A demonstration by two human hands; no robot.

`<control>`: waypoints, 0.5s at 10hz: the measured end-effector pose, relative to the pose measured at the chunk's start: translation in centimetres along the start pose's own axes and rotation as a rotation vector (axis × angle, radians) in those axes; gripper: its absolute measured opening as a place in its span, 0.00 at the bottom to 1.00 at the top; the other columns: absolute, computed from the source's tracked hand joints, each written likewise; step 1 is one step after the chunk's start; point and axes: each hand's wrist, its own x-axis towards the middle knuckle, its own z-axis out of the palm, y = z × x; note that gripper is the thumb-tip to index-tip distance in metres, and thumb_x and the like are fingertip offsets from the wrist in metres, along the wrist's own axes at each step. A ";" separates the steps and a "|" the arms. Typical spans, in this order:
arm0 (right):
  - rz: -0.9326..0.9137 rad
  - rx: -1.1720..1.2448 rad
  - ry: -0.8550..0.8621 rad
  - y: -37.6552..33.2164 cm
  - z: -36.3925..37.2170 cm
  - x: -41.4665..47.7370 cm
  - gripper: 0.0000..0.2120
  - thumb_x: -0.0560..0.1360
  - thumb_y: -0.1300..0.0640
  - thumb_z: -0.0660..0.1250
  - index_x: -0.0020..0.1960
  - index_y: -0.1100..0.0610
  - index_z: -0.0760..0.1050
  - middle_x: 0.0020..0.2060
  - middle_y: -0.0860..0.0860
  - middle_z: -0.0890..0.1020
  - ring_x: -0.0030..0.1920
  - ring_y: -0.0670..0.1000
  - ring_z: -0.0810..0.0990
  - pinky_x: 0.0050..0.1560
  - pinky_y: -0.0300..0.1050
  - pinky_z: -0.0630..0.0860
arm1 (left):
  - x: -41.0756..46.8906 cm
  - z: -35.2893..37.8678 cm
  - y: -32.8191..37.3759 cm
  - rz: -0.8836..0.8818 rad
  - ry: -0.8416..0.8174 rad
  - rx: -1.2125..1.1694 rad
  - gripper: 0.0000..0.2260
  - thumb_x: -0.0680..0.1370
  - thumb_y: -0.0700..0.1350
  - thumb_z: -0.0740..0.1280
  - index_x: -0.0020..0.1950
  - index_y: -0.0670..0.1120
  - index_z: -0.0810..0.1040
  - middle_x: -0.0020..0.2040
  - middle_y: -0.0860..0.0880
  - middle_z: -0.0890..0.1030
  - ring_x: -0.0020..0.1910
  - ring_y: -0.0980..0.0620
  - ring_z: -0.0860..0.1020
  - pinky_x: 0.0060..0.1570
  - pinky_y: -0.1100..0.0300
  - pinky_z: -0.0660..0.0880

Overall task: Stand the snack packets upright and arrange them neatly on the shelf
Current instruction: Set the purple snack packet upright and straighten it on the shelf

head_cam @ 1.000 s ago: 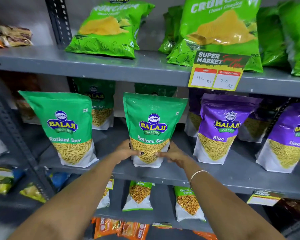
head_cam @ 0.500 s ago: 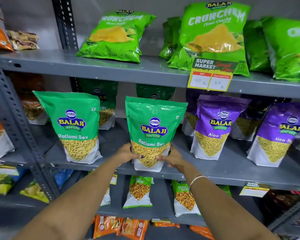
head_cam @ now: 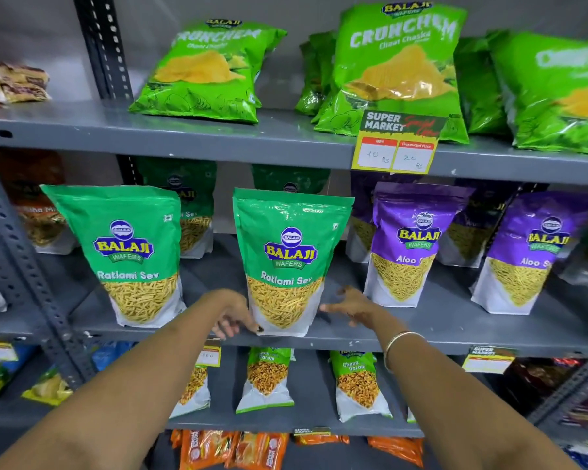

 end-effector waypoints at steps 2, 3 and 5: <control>0.243 -0.250 -0.067 4.3 -8.3 -0.3 0.16 0.72 0.51 0.69 0.36 0.58 0.66 0.28 0.53 0.72 0.26 0.49 0.69 0.26 0.38 0.69 | 0.0 3.6 7.2 0.018 -0.421 0.129 0.10 0.80 0.48 0.56 0.43 0.44 0.70 0.54 0.45 0.80 0.55 0.46 0.78 0.63 0.50 0.69; 0.150 -0.158 0.126 9.5 -13.8 2.1 0.13 0.70 0.52 0.72 0.36 0.55 0.68 0.34 0.55 0.78 0.34 0.50 0.78 0.34 0.38 0.77 | 3.0 7.5 14.5 0.296 -0.149 -0.146 0.07 0.75 0.48 0.66 0.41 0.49 0.70 0.41 0.48 0.79 0.41 0.53 0.74 0.47 0.55 0.75; -0.169 0.298 0.142 16.1 -16.9 9.2 0.45 0.59 0.62 0.80 0.68 0.65 0.60 0.62 0.55 0.71 0.61 0.52 0.71 0.65 0.54 0.70 | 9.1 12.0 22.5 0.486 0.361 -0.617 0.37 0.68 0.40 0.74 0.73 0.39 0.61 0.69 0.44 0.69 0.68 0.49 0.68 0.62 0.67 0.70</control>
